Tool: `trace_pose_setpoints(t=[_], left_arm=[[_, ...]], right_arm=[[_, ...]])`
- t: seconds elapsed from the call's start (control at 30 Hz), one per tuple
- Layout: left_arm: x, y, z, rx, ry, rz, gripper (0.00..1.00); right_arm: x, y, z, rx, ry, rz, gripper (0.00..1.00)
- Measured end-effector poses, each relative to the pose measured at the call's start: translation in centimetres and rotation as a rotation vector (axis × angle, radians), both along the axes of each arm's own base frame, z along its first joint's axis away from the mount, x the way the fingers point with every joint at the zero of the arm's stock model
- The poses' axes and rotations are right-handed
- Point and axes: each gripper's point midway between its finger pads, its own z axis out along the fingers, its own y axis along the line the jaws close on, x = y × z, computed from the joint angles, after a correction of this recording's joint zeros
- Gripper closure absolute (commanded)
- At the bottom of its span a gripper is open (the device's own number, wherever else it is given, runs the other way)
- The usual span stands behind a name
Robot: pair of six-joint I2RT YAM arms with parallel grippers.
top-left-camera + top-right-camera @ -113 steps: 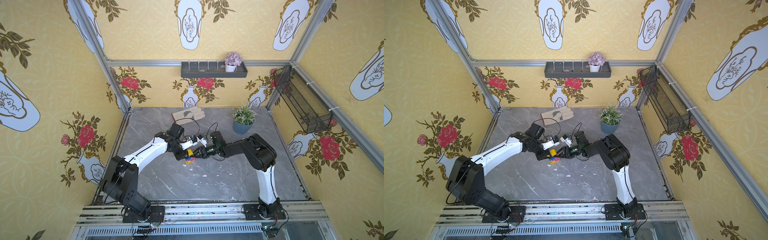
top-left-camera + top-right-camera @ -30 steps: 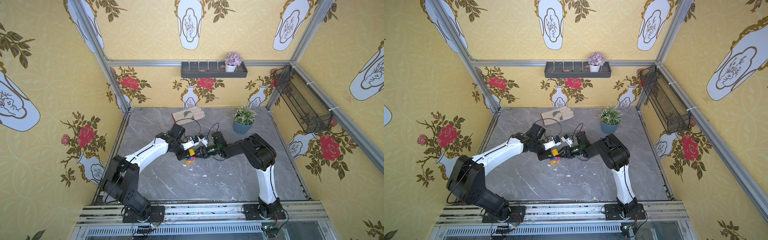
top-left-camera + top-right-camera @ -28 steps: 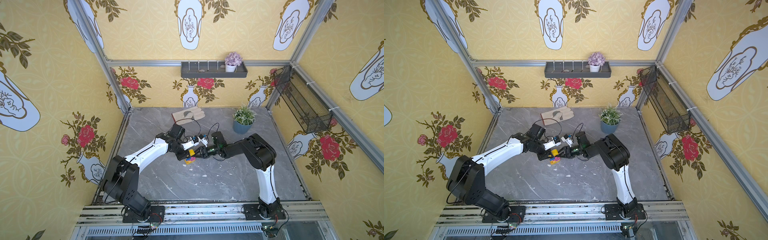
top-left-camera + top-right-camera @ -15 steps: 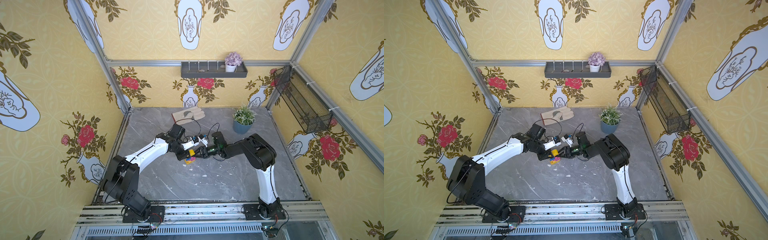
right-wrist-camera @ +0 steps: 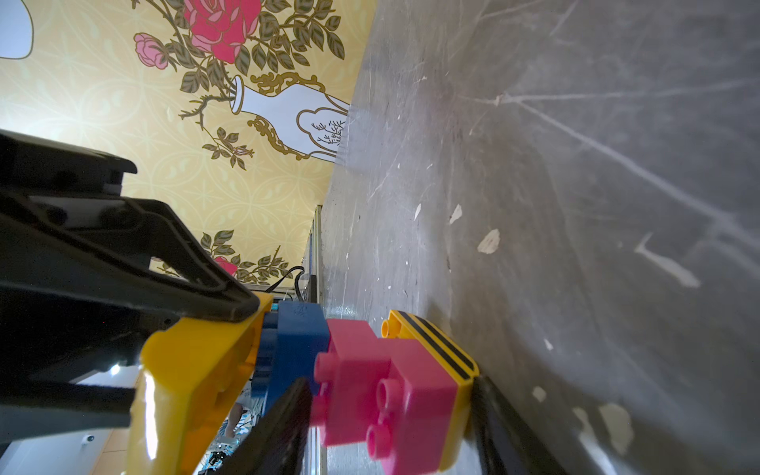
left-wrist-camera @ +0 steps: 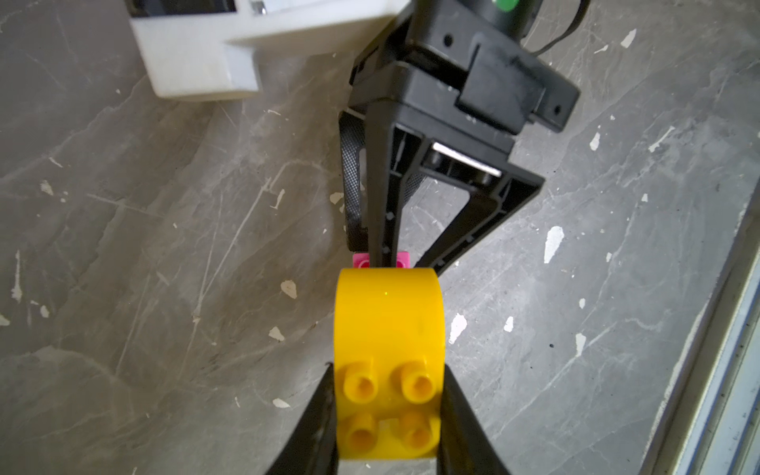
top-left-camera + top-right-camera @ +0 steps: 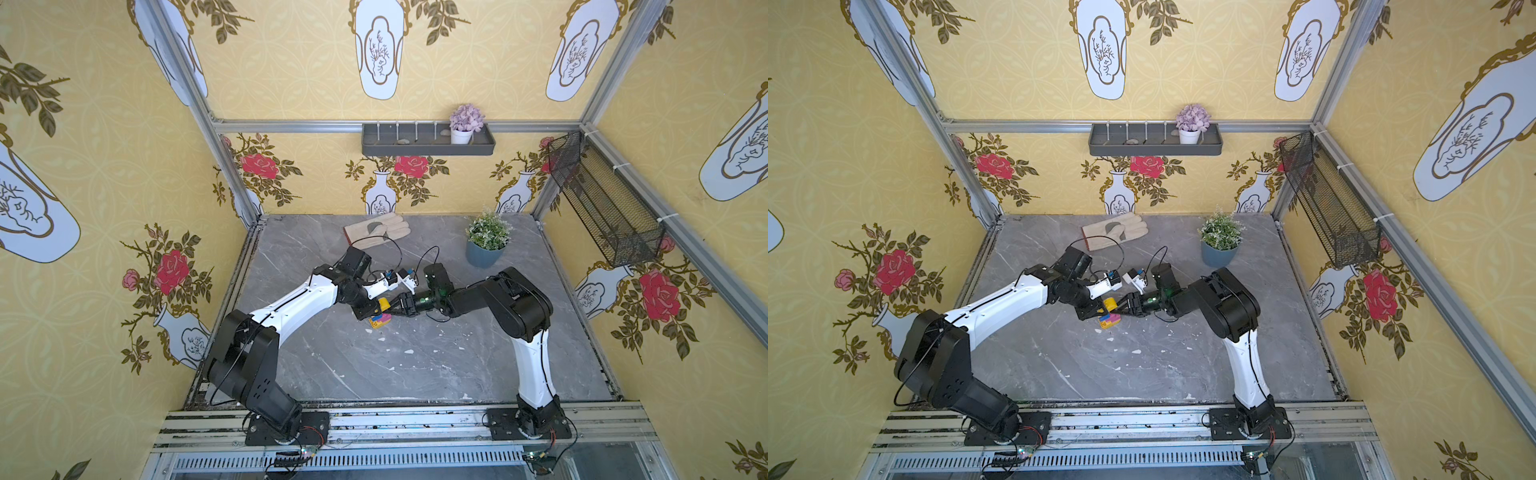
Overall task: Assemble the letter s with lego
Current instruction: Assemble the lego brick with the lego brick.
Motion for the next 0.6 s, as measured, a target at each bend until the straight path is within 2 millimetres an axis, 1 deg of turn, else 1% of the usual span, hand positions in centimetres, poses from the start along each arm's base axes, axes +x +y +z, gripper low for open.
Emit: trace_pose_setpoints(t=[0.2, 0.33, 0.6], left_arm=[[0.33, -0.05, 0.29, -0.003, 0.0, 0.024, 0.88], [0.23, 0.01, 0.47, -0.005, -0.002, 0.026, 0.88], [-0.19, 0.25, 0.14, -0.003, 0.012, 0.038, 0.88]], right_arm=[[0.02, -0.03, 0.01, 0.002, -0.003, -0.001, 0.37], [0.06, -0.05, 0.05, 0.008, -0.01, -0.004, 0.37], [0.09, -0.08, 0.04, 0.009, -0.013, -0.005, 0.37]])
